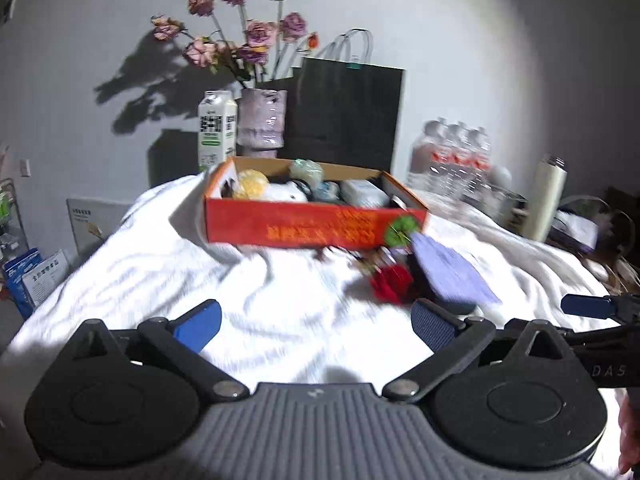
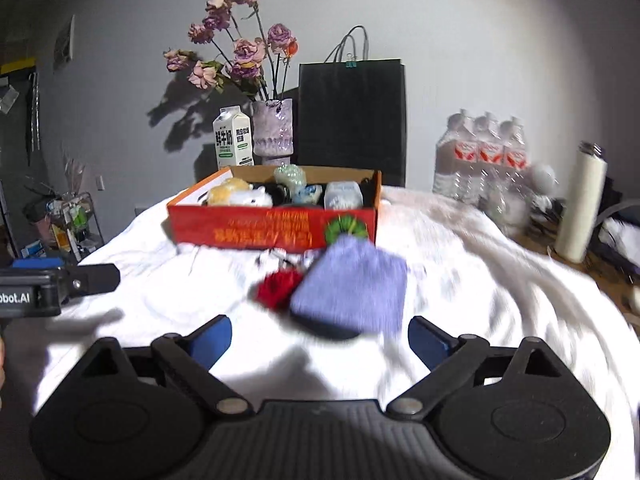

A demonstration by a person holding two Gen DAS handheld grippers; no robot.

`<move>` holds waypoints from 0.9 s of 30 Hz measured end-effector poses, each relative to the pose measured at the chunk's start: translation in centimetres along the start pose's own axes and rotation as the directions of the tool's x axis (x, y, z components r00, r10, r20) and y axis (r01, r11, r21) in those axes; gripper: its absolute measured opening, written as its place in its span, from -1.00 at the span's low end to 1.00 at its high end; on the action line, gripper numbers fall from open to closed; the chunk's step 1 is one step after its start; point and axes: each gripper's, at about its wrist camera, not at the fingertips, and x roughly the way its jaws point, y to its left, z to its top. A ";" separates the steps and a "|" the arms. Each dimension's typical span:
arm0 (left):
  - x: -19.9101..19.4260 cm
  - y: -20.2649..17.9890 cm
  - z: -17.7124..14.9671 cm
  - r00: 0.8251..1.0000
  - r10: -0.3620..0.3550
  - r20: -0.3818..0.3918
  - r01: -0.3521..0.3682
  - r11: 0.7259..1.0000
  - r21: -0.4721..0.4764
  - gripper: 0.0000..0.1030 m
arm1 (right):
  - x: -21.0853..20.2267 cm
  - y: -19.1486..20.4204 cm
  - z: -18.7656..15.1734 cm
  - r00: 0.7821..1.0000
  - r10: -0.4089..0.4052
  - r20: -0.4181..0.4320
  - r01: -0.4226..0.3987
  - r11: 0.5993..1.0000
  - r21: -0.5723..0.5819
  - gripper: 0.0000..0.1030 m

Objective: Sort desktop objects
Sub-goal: 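Move both open grippers back toward the red flower and blue pouch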

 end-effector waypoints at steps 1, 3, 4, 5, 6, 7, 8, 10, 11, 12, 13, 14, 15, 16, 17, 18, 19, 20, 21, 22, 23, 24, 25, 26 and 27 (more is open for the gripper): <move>-0.7 -0.1 -0.7 1.000 -0.013 0.005 0.013 1.000 0.011 1.00 | -0.9 0.1 -1.1 1.000 0.009 0.005 -0.009 1.000 0.010 1.00; -1.7 -0.6 -1.6 0.998 -0.064 -0.004 0.064 0.996 0.055 1.00 | -2.4 0.1 -3.0 1.000 0.021 0.018 -0.022 0.999 0.024 1.00; -2.0 -0.8 -1.9 0.996 -0.088 -0.009 0.088 0.994 0.070 1.00 | -3.1 0.1 -3.8 0.999 0.023 0.028 -0.024 0.999 0.028 1.00; -2.1 -1.2 -2.2 0.994 -0.109 -0.013 0.110 0.991 0.077 1.00 | -3.6 0.1 -4.3 0.999 0.023 0.036 -0.025 0.999 0.031 1.00; -2.1 -1.4 -2.4 0.990 -0.139 -0.019 0.140 0.987 0.083 1.00 | -4.0 0.1 -4.8 0.999 0.023 0.046 -0.025 0.999 0.035 1.00; -2.0 -1.6 -2.5 0.986 -0.163 -0.022 0.164 0.983 0.086 1.00 | -4.3 0.0 -5.2 0.998 0.026 0.050 -0.028 0.999 0.038 1.00; -1.8 -1.8 -2.6 0.986 -0.168 -0.020 0.169 0.982 0.082 1.00 | -4.4 -0.2 -5.4 0.998 0.029 0.047 -0.031 0.999 0.042 1.00; -1.5 -2.1 -2.7 0.989 -0.144 -0.017 0.145 0.987 0.069 1.00 | -4.4 -0.5 -5.2 0.998 0.017 0.053 -0.020 0.998 0.054 1.00; -1.3 -2.2 -2.8 0.991 -0.135 -0.018 0.136 0.989 0.064 1.00 | -4.3 -0.9 -5.0 0.998 0.009 0.055 -0.012 0.998 0.061 1.00; -1.2 -2.2 -2.9 0.991 -0.131 -0.020 0.132 0.989 0.060 1.00 | -4.2 -1.1 -4.9 0.998 -0.001 0.057 -0.003 0.997 0.071 1.00; -1.1 -2.1 -2.9 0.991 -0.129 -0.022 0.130 0.990 0.057 1.00 | -4.1 -1.3 -4.7 0.998 -0.008 0.059 0.003 0.997 0.079 1.00; -0.9 -2.1 -3.0 0.992 -0.126 -0.025 0.128 0.990 0.055 1.00 | -4.0 -1.5 -4.8 0.998 -0.013 0.057 0.008 0.996 0.088 1.00; -0.9 -2.1 -3.2 0.992 -0.126 -0.028 0.127 0.990 0.053 1.00 | -3.9 -1.6 -4.8 0.998 -0.015 0.054 0.010 0.996 0.094 1.00; -0.8 -2.0 -3.3 0.991 -0.129 -0.029 0.130 0.990 0.052 1.00 | -3.9 -1.7 -4.9 0.998 -0.013 0.054 0.008 0.995 0.097 1.00; -0.6 -2.0 -3.4 0.991 -0.134 -0.026 0.136 0.989 0.052 1.00 | -3.9 -1.7 -5.0 0.999 -0.010 0.053 0.004 0.995 0.100 1.00; -0.2 -2.0 -3.5 0.990 -0.138 -0.024 0.139 0.989 0.052 1.00 | -3.9 -1.7 -5.3 0.999 -0.006 0.052 0.001 0.995 0.100 1.00; 0.2 -2.1 -3.4 0.990 -0.136 -0.024 0.138 0.989 0.058 1.00 | -3.8 -1.9 -5.4 0.999 -0.001 0.051 -0.004 0.995 0.099 1.00; 0.8 -2.2 -3.3 0.991 -0.135 -0.023 0.136 0.988 0.066 1.00 | -3.7 -2.0 -5.5 0.999 0.000 0.051 -0.006 0.995 0.103 0.99; 1.6 -2.2 -3.1 0.991 -0.132 -0.020 0.133 0.988 0.073 1.00 | -3.3 -2.2 -5.5 0.999 0.000 0.048 -0.005 0.994 0.108 0.99; 2.4 -2.2 -2.7 0.992 -0.126 -0.014 0.127 0.989 0.076 1.00 | -2.8 -2.5 -5.4 0.999 0.004 0.043 -0.009 0.994 0.108 0.97; 3.5 -2.2 -2.4 0.993 -0.122 -0.005 0.122 0.990 0.075 1.00 | -2.2 -2.7 -5.1 0.999 0.010 0.038 -0.014 0.994 0.105 0.94; 4.6 -2.2 -2.0 0.993 -0.117 -0.005 0.117 0.991 0.072 1.00 | -1.5 -3.1 -4.8 0.999 0.018 0.038 -0.022 0.995 0.100 0.93; 6.0 -2.4 -1.6 0.994 -0.110 -0.018 0.111 0.992 0.067 0.98 | -0.6 -3.3 -4.4 0.999 0.026 0.038 -0.029 0.995 0.093 0.90; 7.5 -2.4 -1.1 0.993 -0.114 -0.033 0.116 0.991 0.060 0.96 | 0.4 -3.7 -3.8 0.999 0.029 0.035 -0.032 0.995 0.090 0.89; 9.0 -2.6 -0.7 0.991 -0.121 -0.049 0.124 0.991 0.051 0.89 | 1.5 -4.0 -3.1 0.999 0.031 0.029 -0.034 0.995 0.093 0.88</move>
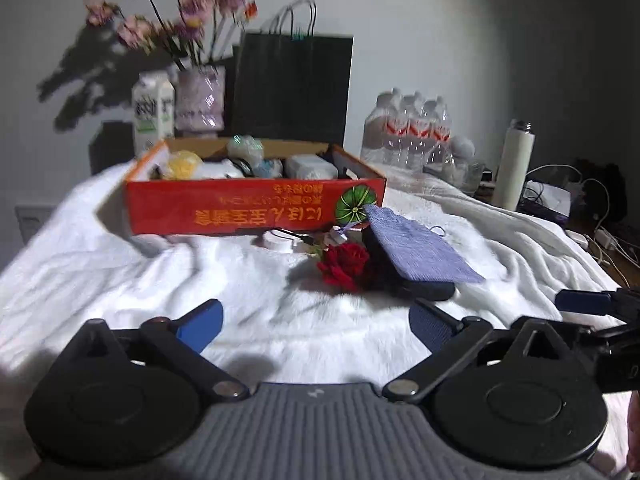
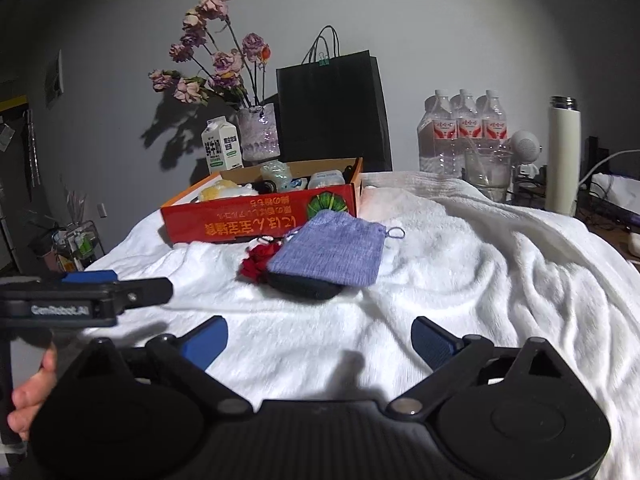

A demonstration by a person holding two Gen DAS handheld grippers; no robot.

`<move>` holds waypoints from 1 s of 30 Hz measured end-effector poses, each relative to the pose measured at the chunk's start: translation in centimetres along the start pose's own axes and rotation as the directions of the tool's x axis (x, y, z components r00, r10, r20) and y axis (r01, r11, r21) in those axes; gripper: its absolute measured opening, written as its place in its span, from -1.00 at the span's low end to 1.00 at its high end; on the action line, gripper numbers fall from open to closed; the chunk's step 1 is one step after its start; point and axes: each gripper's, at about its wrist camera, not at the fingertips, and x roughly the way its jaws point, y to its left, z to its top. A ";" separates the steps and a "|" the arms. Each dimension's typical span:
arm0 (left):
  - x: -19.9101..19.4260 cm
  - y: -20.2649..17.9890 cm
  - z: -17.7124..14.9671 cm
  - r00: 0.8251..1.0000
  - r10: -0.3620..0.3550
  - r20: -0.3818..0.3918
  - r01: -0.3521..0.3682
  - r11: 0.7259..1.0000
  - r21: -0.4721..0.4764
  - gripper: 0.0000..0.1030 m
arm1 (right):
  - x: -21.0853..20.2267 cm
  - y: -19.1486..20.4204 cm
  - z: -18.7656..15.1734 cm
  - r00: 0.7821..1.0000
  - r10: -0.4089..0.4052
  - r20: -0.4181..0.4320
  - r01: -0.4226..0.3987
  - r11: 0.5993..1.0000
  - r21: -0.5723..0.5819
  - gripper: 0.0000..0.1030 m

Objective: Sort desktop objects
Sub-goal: 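Move both open grippers back toward the red flower and blue pouch, then grasp the red flower with the left gripper while the right grasps the lavender pouch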

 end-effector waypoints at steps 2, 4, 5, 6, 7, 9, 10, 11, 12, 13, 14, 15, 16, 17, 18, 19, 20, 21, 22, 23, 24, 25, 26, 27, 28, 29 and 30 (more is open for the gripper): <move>2.8 0.1 0.8 0.999 -0.018 -0.029 0.017 1.000 -0.018 0.78 | 2.5 -0.8 1.7 1.000 0.002 -0.018 -0.002 1.000 0.020 0.86; 5.3 0.0 1.5 0.998 -0.022 -0.060 0.020 0.999 -0.036 0.69 | 5.1 -2.0 3.5 0.999 0.005 -0.034 -0.004 0.999 0.049 0.83; 6.4 -0.2 1.7 0.997 -0.020 -0.077 0.017 0.999 -0.039 0.67 | 6.5 -2.5 4.2 0.999 0.009 -0.044 -0.006 0.998 0.067 0.80; 7.4 -0.4 2.0 0.996 -0.017 -0.092 0.014 0.999 -0.036 0.65 | 8.0 -3.1 4.9 0.998 0.004 -0.069 0.002 0.996 0.090 0.79; 8.1 -0.7 2.2 0.995 -0.020 -0.099 0.018 0.999 -0.028 0.64 | 9.5 -3.7 5.5 0.995 -0.001 -0.096 0.012 0.994 0.111 0.78; 9.0 -0.9 2.5 0.996 -0.012 -0.083 0.010 1.000 -0.026 0.62 | 12.0 -4.9 6.0 0.991 0.019 -0.130 0.003 0.986 0.165 0.68; 9.3 -1.0 2.6 0.996 -0.019 -0.086 0.017 1.000 -0.025 0.62 | 13.0 -5.5 6.1 0.988 0.035 -0.149 -0.005 0.980 0.199 0.40; 9.7 -0.9 2.7 0.996 -0.023 -0.092 0.020 0.999 -0.032 0.60 | 13.6 -6.0 6.0 0.986 0.051 -0.161 -0.012 0.973 0.231 0.00; 9.9 -0.8 2.7 0.995 -0.030 -0.095 0.026 0.999 -0.045 0.50 | 14.0 -6.2 5.8 0.984 0.082 -0.158 -0.041 0.968 0.246 -0.16; 10.0 -0.8 2.7 0.995 -0.038 -0.098 0.032 0.998 -0.056 0.33 | 14.0 -6.3 5.6 0.983 0.114 -0.141 -0.077 0.966 0.248 -0.40; 10.1 -0.8 2.7 0.994 -0.045 -0.102 0.039 0.997 -0.063 0.18 | 13.8 -6.1 5.4 0.985 0.119 -0.126 -0.087 0.967 0.238 -0.53; 10.3 -1.0 2.8 0.992 -0.045 -0.116 0.038 0.997 -0.062 -0.21 | 13.6 -5.8 5.3 0.988 0.110 -0.113 -0.084 0.974 0.212 -0.61; 10.5 -1.0 2.8 0.989 -0.052 -0.135 0.044 0.997 -0.065 -0.24 | 13.2 -5.5 5.2 0.992 0.092 -0.091 -0.073 0.979 0.188 -0.77; 10.4 -1.1 2.8 0.990 -0.047 -0.133 0.037 0.996 -0.076 -0.26 | 12.7 -5.4 5.1 0.995 0.075 -0.066 -0.062 0.983 0.170 -0.78; 10.2 -1.2 2.7 0.991 -0.040 -0.128 0.029 0.996 -0.082 -0.32 | 12.3 -5.4 5.0 0.997 0.062 -0.048 -0.054 0.986 0.160 -0.82; 9.8 -1.4 2.8 0.992 -0.031 -0.122 0.021 0.997 -0.079 -0.37 | 11.9 -5.5 4.8 0.998 0.057 -0.029 -0.051 0.986 0.159 -0.85; 9.4 -1.5 2.8 0.993 -0.018 -0.115 0.010 0.997 -0.075 -0.39 | 11.7 -5.6 4.7 0.998 0.054 -0.014 -0.052 0.986 0.160 -0.85; 8.9 -1.5 2.9 0.994 -0.004 -0.109 -0.004 0.997 -0.074 -0.45 | 11.4 -5.8 4.5 0.999 0.052 -0.004 -0.051 0.985 0.163 -0.85; 8.4 -1.5 3.1 0.994 0.007 -0.106 -0.015 0.997 -0.076 -0.48 | 11.2 -6.1 4.4 0.999 0.049 0.001 -0.049 0.985 0.167 -0.85; 7.9 -1.3 3.3 0.995 0.019 -0.102 -0.028 0.996 -0.083 -0.48 | 11.0 -6.3 4.4 0.999 0.046 0.009 -0.047 0.984 0.171 -0.85; 7.3 -1.0 3.5 0.995 0.036 -0.098 -0.046 0.994 -0.096 -0.48 | 10.7 -6.5 4.4 0.999 0.042 0.020 -0.045 0.983 0.176 -0.85; 6.7 -0.7 3.7 0.994 0.053 -0.092 -0.063 0.992 -0.109 -0.48 | 10.4 -6.7 4.4 0.999 0.036 0.033 -0.042 0.983 0.181 -0.85; 6.0 -0.4 3.9 0.994 0.066 -0.084 -0.076 0.990 -0.121 -0.49 | 10.1 -6.8 4.4 0.998 0.032 0.048 -0.040 0.982 0.182 -0.85; 5.3 -0.1 4.0 0.994 0.079 -0.076 -0.089 0.987 -0.131 -0.49 | 9.8 -6.9 4.4 0.997 0.033 0.064 -0.044 0.983 0.179 -0.85; 4.6 0.1 4.1 0.993 0.093 -0.070 -0.102 0.985 -0.141 -0.50 | 9.5 -6.7 4.4 0.996 0.042 0.074 -0.054 0.983 0.173 -0.86; 3.9 0.3 4.2 0.992 0.105 -0.068 -0.114 0.983 -0.146 -0.50 | 9.3 -6.6 4.3 0.995 0.060 0.081 -0.072 0.984 0.165 -0.87; 3.2 0.5 4.2 0.991 0.114 -0.066 -0.123 0.981 -0.148 -0.50 | 9.2 -6.4 4.3 0.993 0.080 0.087 -0.093 0.983 0.157 -0.87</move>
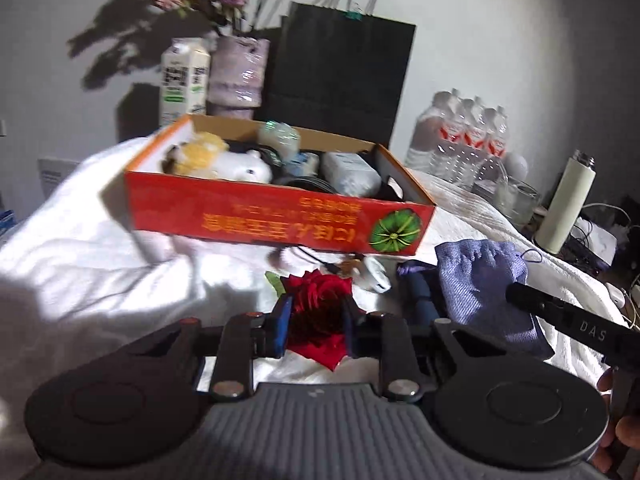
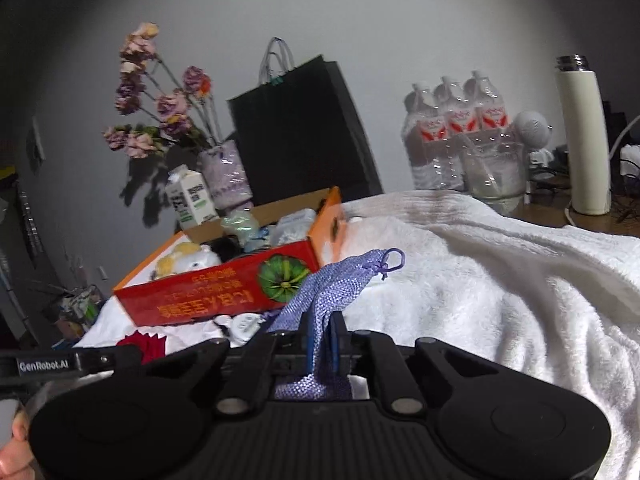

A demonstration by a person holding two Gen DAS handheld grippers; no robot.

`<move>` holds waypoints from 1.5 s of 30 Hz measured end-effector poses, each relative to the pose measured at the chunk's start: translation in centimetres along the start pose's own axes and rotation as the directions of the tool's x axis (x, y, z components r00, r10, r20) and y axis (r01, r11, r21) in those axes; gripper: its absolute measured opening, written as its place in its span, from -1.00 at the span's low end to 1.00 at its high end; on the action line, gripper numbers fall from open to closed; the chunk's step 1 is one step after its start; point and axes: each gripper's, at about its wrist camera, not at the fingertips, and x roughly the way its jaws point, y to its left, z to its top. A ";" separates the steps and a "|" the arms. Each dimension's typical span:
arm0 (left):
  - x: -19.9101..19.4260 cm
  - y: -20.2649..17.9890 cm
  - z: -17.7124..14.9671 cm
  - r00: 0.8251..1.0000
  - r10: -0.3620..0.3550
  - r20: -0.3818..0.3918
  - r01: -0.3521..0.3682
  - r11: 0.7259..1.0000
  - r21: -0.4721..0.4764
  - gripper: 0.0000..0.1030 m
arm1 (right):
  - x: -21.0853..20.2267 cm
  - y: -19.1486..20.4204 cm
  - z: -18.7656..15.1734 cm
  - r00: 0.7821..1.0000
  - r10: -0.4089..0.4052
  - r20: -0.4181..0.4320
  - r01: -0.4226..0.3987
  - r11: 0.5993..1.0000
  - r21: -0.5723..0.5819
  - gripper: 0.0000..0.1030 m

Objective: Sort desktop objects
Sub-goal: 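Grasp the red flower with the left gripper while the right grasps the lavender pouch, then carry the flower and pouch into the box and open both grippers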

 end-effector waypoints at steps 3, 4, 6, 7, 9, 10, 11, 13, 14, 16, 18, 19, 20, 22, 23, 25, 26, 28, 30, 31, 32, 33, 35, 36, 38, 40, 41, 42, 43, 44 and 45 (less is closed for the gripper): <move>-1.9 0.3 -0.1 1.000 0.028 0.013 -0.028 1.000 0.002 -0.51 | -0.6 1.1 -0.1 0.998 0.058 0.001 -0.058 0.998 -0.025 -0.87; -2.5 0.4 -0.2 0.999 0.034 0.020 -0.034 0.999 0.003 -0.51 | -0.9 1.5 -0.1 0.997 0.078 0.002 -0.078 0.996 -0.035 -0.88; -3.6 0.7 0.0 0.999 0.039 0.036 -0.039 0.999 -0.003 -0.51 | -1.7 2.3 0.2 0.994 0.112 0.012 -0.111 0.993 -0.046 -0.88; -4.0 0.8 0.4 0.998 0.038 0.043 -0.038 0.999 -0.009 -0.51 | -2.2 2.7 0.5 0.992 0.126 0.015 -0.126 0.991 -0.052 -0.88; -4.3 1.0 1.6 0.998 0.029 0.055 -0.029 1.000 -0.006 -0.51 | -3.1 3.6 1.3 0.989 0.144 0.028 -0.142 0.987 -0.070 -0.88; -4.3 1.0 2.5 0.998 0.030 0.064 -0.030 1.000 0.002 -0.51 | -3.5 4.0 1.9 0.988 0.148 0.033 -0.145 0.986 -0.081 -0.88; -4.1 0.9 3.4 0.997 0.034 0.074 -0.035 0.999 0.013 -0.51 | -3.8 4.5 2.8 0.988 0.150 0.040 -0.146 0.985 -0.091 -0.88; -3.5 0.8 5.5 0.994 0.048 0.098 -0.052 0.998 0.040 -0.51 | -4.2 5.2 4.6 0.985 0.160 0.058 -0.153 0.982 -0.109 -0.88; -3.0 0.9 6.6 0.993 0.047 0.105 -0.053 0.997 0.048 -0.51 | -4.2 5.6 5.6 0.984 0.163 0.069 -0.154 0.981 -0.118 -0.88; -1.3 1.1 8.9 0.995 0.041 0.096 -0.046 0.998 0.051 -0.51 | -3.7 6.4 7.9 0.982 0.169 0.090 -0.155 0.977 -0.145 -0.88; 1.0 1.4 11.1 0.997 0.038 0.069 -0.041 0.998 0.051 -0.51 | -1.8 7.2 10.3 0.980 0.177 0.093 -0.158 0.972 -0.175 -0.88; 2.2 1.6 12.0 0.997 0.050 0.059 -0.053 0.998 0.046 -0.50 | -0.6 7.6 11.5 0.979 0.185 0.086 -0.167 0.969 -0.183 -0.88; 3.5 1.6 13.0 0.997 0.058 0.047 -0.061 0.996 0.063 -0.50 | 0.9 7.8 12.6 0.978 0.195 0.070 -0.178 0.965 -0.190 -0.88; 5.8 2.0 14.3 0.996 0.089 0.032 -0.091 0.993 0.069 -0.50 | 4.3 8.5 14.3 0.983 0.181 0.043 -0.170 0.967 -0.192 -0.88; 7.0 2.2 14.8 0.996 0.087 0.012 -0.088 0.993 0.081 -0.50 | 6.1 9.0 14.9 0.986 0.167 0.022 -0.159 0.965 -0.210 -0.88; 9.6 3.0 15.4 0.996 0.085 -0.041 -0.082 0.995 0.061 -0.47 | 10.1 9.6 15.5 0.986 0.165 -0.034 -0.168 0.963 -0.210 -0.88; 10.9 3.3 15.5 0.993 0.084 -0.077 -0.080 0.995 0.060 -0.43 | 12.2 9.6 15.6 0.984 0.166 -0.067 -0.176 0.965 -0.194 -0.88; 13.2 4.1 15.5 0.987 0.097 -0.126 -0.090 0.994 0.054 0.26 | 16.6 9.4 15.0 0.977 0.152 -0.152 -0.175 0.973 -0.153 -0.76; 13.7 4.3 15.4 0.985 0.143 -0.096 -0.138 0.988 0.064 0.39 | 20.7 9.4 13.8 0.968 0.059 -0.245 -0.102 0.981 -0.166 -0.56; 13.6 4.3 15.5 0.985 0.152 -0.079 -0.146 0.986 0.084 0.41 | 22.2 9.4 13.2 0.962 -0.018 -0.271 -0.037 0.980 -0.196 -0.54; 13.4 4.2 15.8 0.985 0.154 -0.074 -0.146 0.984 0.102 0.45 | 23.1 9.3 12.9 0.952 -0.077 -0.296 0.013 0.977 -0.211 -0.48; 13.2 4.2 16.2 0.986 0.153 -0.073 -0.144 0.984 0.108 0.60 | 23.6 9.1 12.7 0.940 -0.097 -0.327 0.029 0.978 -0.207 -0.43; 12.7 4.5 17.0 0.983 0.172 -0.055 -0.167 0.981 0.097 0.83 | 23.3 8.1 12.9 0.937 -0.039 -0.348 -0.008 0.991 -0.133 0.01; 12.7 4.5 17.5 0.979 0.200 -0.041 -0.196 0.977 0.089 0.95 | 22.7 7.8 13.2 0.942 -0.013 -0.336 -0.018 0.996 -0.090 0.10; 12.7 4.7 18.4 0.966 0.257 -0.038 -0.253 0.964 0.076 0.95 | 21.8 7.7 13.9 0.949 -0.020 -0.315 -0.002 0.998 -0.067 0.19; 12.5 4.8 18.8 0.961 0.272 -0.053 -0.269 0.962 0.057 0.95 | 20.9 8.2 14.7 0.952 -0.022 -0.305 -0.003 0.997 -0.082 0.19; 12.3 4.9 18.9 0.959 0.277 -0.059 -0.275 0.960 0.045 0.95 | 20.5 8.5 15.1 0.954 -0.012 -0.300 -0.014 0.996 -0.086 0.25; 12.0 4.9 18.9 0.955 0.288 -0.064 -0.287 0.957 0.034 0.95 | 20.1 8.7 15.5 0.955 -0.007 -0.297 -0.021 0.996 -0.090 0.30; 11.9 4.9 18.8 0.951 0.301 -0.070 -0.299 0.954 0.028 0.95 | 19.8 8.9 15.8 0.956 -0.009 -0.295 -0.020 0.995 -0.096 0.38; 11.7 4.8 18.7 0.947 0.311 -0.078 -0.310 0.950 0.028 0.95 | 19.6 9.1 16.0 0.958 -0.011 -0.288 -0.019 0.995 -0.101 0.41; 11.5 4.7 18.6 0.944 0.320 -0.084 -0.318 0.947 0.032 0.95 | 19.0 9.4 16.1 0.960 -0.009 -0.280 -0.022 0.994 -0.109 0.41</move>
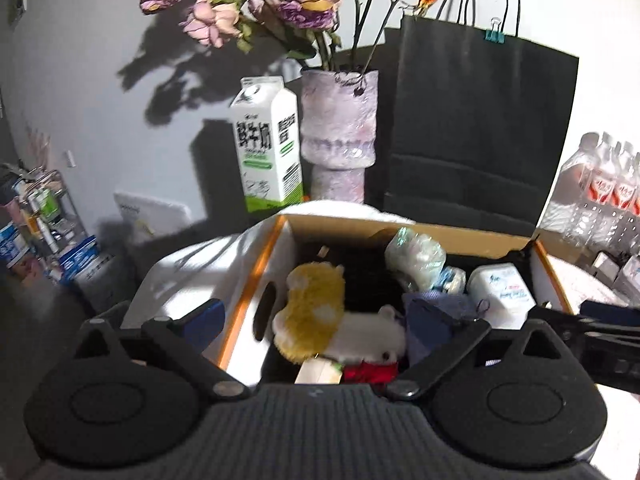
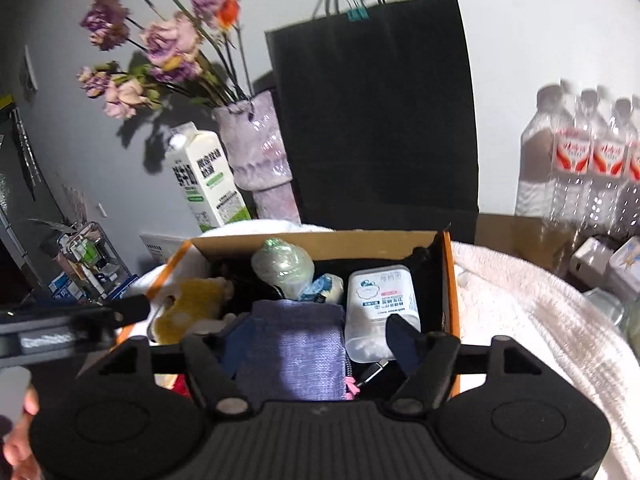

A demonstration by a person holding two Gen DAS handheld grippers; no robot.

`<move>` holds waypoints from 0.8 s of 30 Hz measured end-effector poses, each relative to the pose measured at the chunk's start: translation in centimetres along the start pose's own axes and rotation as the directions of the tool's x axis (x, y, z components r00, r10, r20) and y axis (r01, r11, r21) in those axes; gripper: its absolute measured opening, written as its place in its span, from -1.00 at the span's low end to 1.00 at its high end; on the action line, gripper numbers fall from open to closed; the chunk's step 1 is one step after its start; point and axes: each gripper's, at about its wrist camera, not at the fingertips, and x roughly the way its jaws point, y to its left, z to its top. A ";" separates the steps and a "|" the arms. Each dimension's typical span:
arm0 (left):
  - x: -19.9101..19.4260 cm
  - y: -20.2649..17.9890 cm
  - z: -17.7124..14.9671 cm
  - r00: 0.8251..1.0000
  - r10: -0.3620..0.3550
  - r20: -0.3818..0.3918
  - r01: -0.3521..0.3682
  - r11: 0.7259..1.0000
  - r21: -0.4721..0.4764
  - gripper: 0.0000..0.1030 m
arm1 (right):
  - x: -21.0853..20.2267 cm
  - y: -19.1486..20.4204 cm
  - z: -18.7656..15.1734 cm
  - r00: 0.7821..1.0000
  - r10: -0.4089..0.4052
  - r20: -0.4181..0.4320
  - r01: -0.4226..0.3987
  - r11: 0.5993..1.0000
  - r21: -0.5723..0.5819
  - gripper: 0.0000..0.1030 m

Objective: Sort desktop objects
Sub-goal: 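Carry the flower and pouch into the box and open both grippers, then move both open grippers back to the items left on the towel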

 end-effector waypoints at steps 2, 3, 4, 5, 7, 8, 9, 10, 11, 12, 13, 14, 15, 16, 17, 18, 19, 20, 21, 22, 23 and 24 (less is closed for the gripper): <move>-0.9 0.0 -0.6 1.000 0.022 -0.014 -0.022 1.000 0.014 0.95 | -0.9 0.6 -0.2 1.000 0.010 0.005 -0.009 1.000 -0.023 0.45; -1.7 -0.1 -1.2 1.000 0.023 -0.009 -0.022 1.000 0.021 0.95 | -1.5 0.9 -0.5 1.000 0.013 0.004 -0.013 0.999 -0.034 0.45; -2.8 0.1 -2.0 1.000 -0.001 0.012 0.000 1.000 0.031 0.95 | -2.5 1.1 -0.8 1.000 0.014 0.009 -0.013 0.999 -0.042 0.47; -4.0 0.2 -3.2 0.998 -0.043 0.035 0.041 0.998 0.051 0.95 | -3.6 1.3 -1.5 1.000 0.020 0.018 -0.019 0.999 -0.051 0.52; -6.1 0.3 -5.9 0.991 -0.115 0.061 0.108 0.988 0.107 0.97 | -6.0 1.4 -3.3 0.998 0.042 0.046 -0.039 0.997 -0.064 0.64; -7.1 0.3 -7.5 0.989 -0.134 0.065 0.124 0.983 0.134 0.97 | -7.3 1.3 -4.4 0.997 0.058 0.056 -0.053 0.996 -0.078 0.68; -8.1 0.5 -9.2 0.986 -0.153 0.069 0.141 0.979 0.148 0.97 | -8.5 1.2 -5.6 0.995 0.069 0.067 -0.063 0.994 -0.086 0.70; -8.9 0.7 -10.8 0.983 -0.172 0.067 0.161 0.976 0.149 0.97 | -9.8 1.1 -7.0 0.995 0.073 0.075 -0.066 0.994 -0.087 0.71; -9.8 1.1 -12.5 0.979 -0.195 0.062 0.184 0.972 0.142 0.97 | -11.0 0.9 -8.4 0.994 0.074 0.080 -0.067 0.994 -0.090 0.72; -10.6 1.4 -14.2 0.973 -0.222 0.061 0.212 0.968 0.135 0.97 | -12.2 0.9 -9.9 0.994 0.068 0.089 -0.061 0.994 -0.088 0.73; -11.4 1.6 -15.9 0.969 -0.240 0.058 0.232 0.965 0.125 0.97 | -13.2 0.9 -11.5 0.994 0.054 0.097 -0.046 0.995 -0.089 0.75; -12.1 1.8 -17.4 0.966 -0.251 0.057 0.243 0.963 0.115 0.97 | -14.1 1.1 -13.2 0.994 0.037 0.103 -0.027 0.995 -0.100 0.77; -12.9 2.0 -19.1 0.965 -0.257 0.056 0.250 0.962 0.113 0.97 | -14.9 1.2 -14.9 0.994 0.019 0.109 -0.007 0.994 -0.107 0.77; -13.7 2.1 -20.5 0.964 -0.259 0.063 0.251 0.962 0.110 0.97 | -15.7 1.2 -16.7 0.993 -0.002 0.115 0.014 0.994 -0.104 0.78; -14.4 2.3 -21.9 0.961 -0.267 0.077 0.258 0.960 0.104 0.97 | -16.4 1.2 -18.5 0.993 -0.023 0.116 0.035 0.995 -0.099 0.78; -14.9 2.4 -23.1 0.958 -0.273 0.087 0.265 0.959 0.096 0.97 | -17.0 1.2 -20.3 0.992 -0.037 0.117 0.047 0.995 -0.083 0.78; -15.3 2.4 -24.1 0.958 -0.274 0.087 0.266 0.959 0.096 0.97 | -17.7 1.1 -22.0 0.991 -0.050 0.123 0.057 0.997 -0.054 0.78; -15.6 2.3 -24.8 0.958 -0.274 0.082 0.264 0.958 0.113 0.97 | -18.1 1.0 -23.6 0.990 -0.061 0.123 0.066 0.997 -0.032 0.78; -15.9 2.2 -25.3 0.955 -0.287 0.075 0.274 0.951 0.140 0.97 | -18.4 1.0 -25.1 0.991 -0.066 0.117 0.070 0.997 -0.028 0.78; -16.2 2.2 -25.7 0.951 -0.302 0.068 0.289 0.944 0.157 0.97 | -18.5 1.2 -26.4 0.991 -0.080 0.104 0.084 0.996 -0.034 0.78; -16.4 2.4 -26.0 0.949 -0.309 0.061 0.296 0.942 0.160 0.97 | -18.7 1.4 -27.4 0.990 -0.104 0.092 0.108 0.993 -0.044 0.78; -16.6 2.6 -26.3 0.946 -0.319 0.056 0.308 0.939 0.152 0.97 | -18.8 1.6 -28.1 0.989 -0.126 0.082 0.130 0.990 -0.052 0.78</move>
